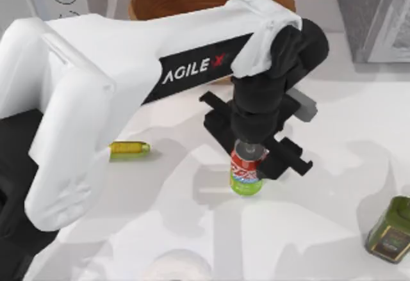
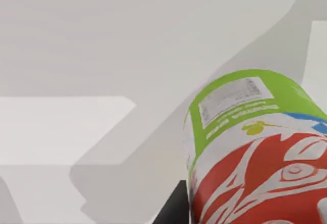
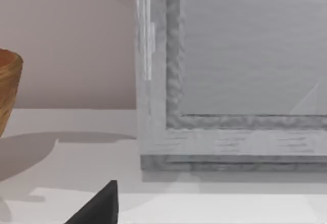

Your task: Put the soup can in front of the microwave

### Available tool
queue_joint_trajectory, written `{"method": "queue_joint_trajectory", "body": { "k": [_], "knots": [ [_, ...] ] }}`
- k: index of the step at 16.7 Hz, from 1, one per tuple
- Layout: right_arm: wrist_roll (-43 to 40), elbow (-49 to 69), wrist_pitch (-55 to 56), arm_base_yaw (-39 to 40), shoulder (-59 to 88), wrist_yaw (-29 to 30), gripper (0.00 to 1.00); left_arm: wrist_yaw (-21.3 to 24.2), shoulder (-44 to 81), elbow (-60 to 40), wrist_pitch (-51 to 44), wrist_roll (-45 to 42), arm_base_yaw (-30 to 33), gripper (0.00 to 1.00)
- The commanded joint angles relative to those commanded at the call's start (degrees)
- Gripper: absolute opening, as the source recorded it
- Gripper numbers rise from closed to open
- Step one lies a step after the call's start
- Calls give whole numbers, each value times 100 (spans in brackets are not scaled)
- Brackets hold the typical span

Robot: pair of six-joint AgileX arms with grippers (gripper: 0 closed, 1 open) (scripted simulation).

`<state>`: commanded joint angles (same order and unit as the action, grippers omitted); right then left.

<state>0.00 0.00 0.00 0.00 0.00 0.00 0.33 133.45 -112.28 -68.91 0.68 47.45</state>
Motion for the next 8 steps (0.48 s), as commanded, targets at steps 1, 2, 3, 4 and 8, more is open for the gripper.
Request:
{"method": "queue_joint_trajectory", "body": {
  "k": [1,2,3,4,8],
  "knots": [
    [0,0,0,0,0,0,100,0,0,0,0,0,0,25],
    [0,0,0,0,0,0,100,0,0,0,0,0,0,17],
    [0,0,0,0,0,0,100,0,0,0,0,0,0,10],
    [0,0,0,0,0,0,100,0,0,0,0,0,0,2],
    [0,0,0,0,0,0,100,0,0,0,0,0,0,0]
  ]
}}
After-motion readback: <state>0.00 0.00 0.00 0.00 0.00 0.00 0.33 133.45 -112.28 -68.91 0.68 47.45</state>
